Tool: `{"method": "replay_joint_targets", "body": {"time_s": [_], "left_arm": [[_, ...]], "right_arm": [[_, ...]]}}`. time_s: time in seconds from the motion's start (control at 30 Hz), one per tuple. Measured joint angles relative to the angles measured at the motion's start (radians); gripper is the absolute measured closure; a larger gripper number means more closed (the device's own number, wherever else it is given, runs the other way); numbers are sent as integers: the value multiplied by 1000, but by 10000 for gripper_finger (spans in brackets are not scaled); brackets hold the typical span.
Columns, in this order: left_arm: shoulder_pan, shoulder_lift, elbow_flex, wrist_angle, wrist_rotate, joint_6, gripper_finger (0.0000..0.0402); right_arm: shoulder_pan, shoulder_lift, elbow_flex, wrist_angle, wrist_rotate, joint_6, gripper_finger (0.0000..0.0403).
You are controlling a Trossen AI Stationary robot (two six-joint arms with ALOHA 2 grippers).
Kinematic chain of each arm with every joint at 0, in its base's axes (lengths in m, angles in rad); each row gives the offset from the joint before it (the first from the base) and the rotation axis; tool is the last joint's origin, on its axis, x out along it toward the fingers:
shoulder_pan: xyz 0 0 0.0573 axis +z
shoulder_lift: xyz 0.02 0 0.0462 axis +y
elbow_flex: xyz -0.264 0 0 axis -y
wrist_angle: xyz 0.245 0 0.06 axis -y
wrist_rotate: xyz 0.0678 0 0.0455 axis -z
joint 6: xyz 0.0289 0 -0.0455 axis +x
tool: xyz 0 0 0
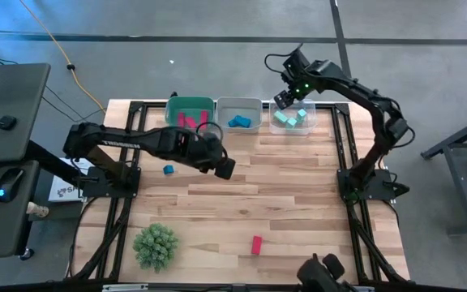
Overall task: Sort & place blocks by color
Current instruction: Put the red block into the green bin
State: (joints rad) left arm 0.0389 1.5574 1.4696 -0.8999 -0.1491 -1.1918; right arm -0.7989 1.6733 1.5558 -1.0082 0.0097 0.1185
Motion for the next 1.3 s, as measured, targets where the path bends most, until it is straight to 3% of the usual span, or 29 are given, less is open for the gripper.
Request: {"method": "replay_joint_targets", "body": {"time_s": [0.23,0.77,0.97,1.3], "left_arm": [[-98,0,0,16,-28,-2,195],[-253,0,0,-109,-72,-37,195],[-322,0,0,-108,-72,-101,195],[-411,0,0,-108,-72,-240,195]], "right_arm": [[70,-78,0,-86,-72,65,197],[468,-165,0,-286,-120,65,197],[593,-165,0,-289,-196,12,197],[799,-164,0,-220,-177,-82,181]]}}
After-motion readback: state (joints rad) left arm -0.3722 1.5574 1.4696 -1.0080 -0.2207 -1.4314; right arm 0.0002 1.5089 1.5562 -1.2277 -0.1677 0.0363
